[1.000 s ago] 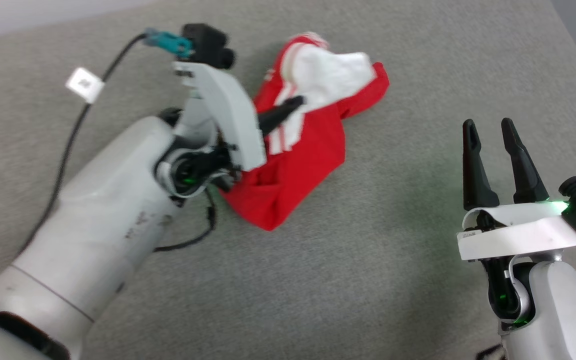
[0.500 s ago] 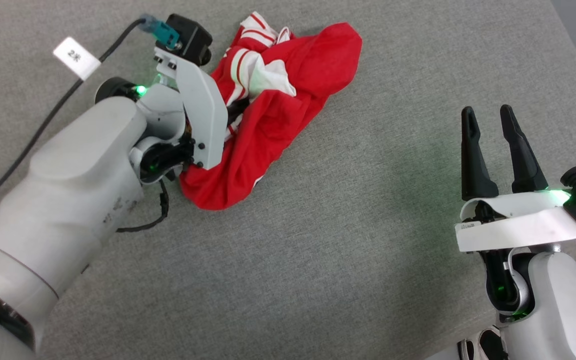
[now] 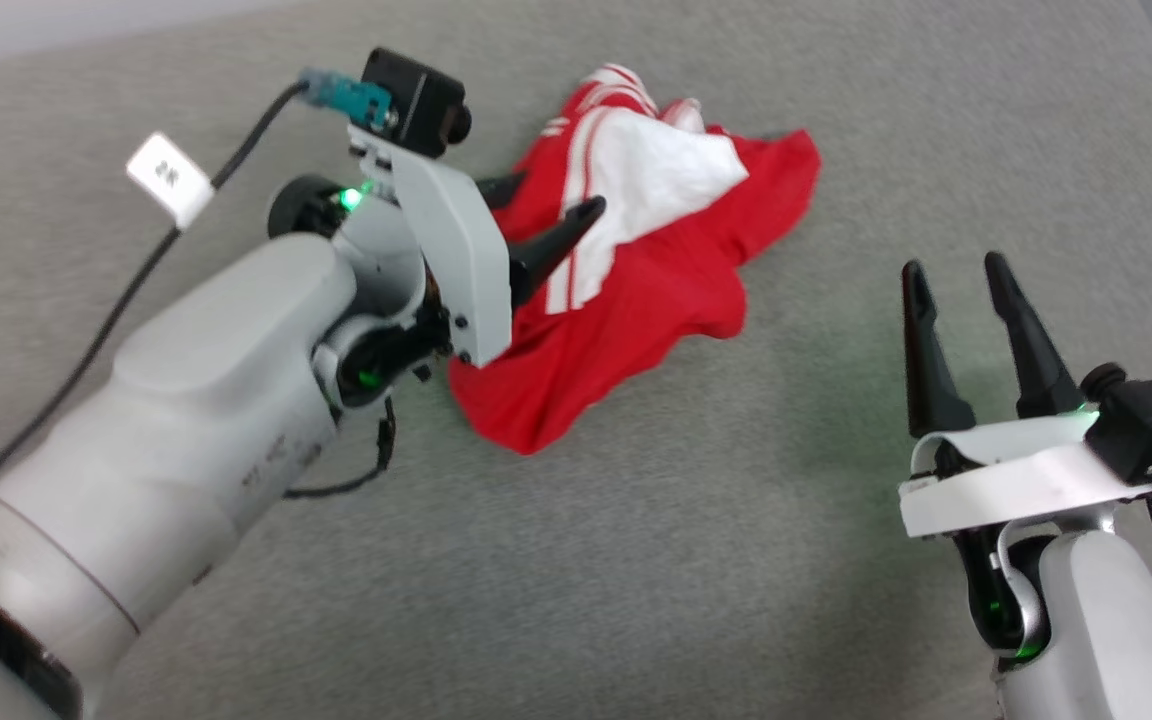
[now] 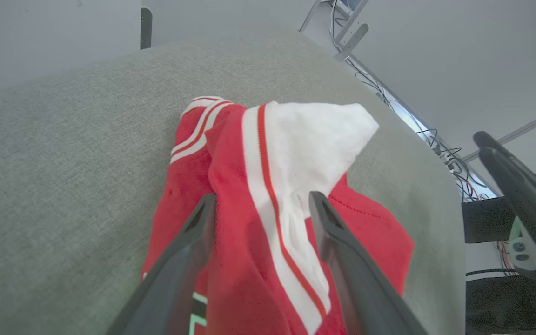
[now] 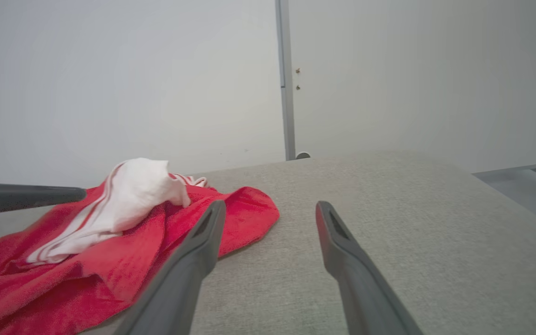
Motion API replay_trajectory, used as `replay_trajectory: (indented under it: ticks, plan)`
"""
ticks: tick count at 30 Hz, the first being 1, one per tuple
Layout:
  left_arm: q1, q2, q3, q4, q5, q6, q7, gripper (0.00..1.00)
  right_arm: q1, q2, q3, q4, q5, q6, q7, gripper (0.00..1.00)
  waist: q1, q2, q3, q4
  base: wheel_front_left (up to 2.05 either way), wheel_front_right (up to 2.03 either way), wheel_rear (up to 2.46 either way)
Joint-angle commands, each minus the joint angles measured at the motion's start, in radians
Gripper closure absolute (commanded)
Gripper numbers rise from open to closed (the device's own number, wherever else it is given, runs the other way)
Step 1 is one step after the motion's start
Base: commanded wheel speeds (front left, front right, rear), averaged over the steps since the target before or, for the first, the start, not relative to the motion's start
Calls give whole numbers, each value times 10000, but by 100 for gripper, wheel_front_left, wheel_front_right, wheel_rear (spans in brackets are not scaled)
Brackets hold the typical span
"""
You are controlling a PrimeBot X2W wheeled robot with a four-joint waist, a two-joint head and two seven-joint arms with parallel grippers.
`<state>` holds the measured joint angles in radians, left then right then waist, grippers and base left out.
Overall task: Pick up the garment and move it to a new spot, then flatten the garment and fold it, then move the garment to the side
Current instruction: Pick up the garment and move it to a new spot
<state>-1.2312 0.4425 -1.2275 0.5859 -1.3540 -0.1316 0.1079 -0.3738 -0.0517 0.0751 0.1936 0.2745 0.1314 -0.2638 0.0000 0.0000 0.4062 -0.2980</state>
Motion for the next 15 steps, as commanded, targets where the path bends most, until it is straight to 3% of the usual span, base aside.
replay_trajectory:
  ticks: [1,7,15]
  plan:
    - [297,20,-53,-204,-72,22,-248,0,203,1,9,102,-202,-14,-5,0,0,0,-947,1016,0,0,0]
    - [1149,311,-111,-718,-410,22,-1437,0,411,-268,64,451,-496,-14,-5,0,0,0,-1672,1840,0,0,0]
    - [3451,633,-44,-973,-1092,22,-3374,0,1152,-749,-178,879,-520,-14,-5,0,0,0,-2679,3172,0,0,0]
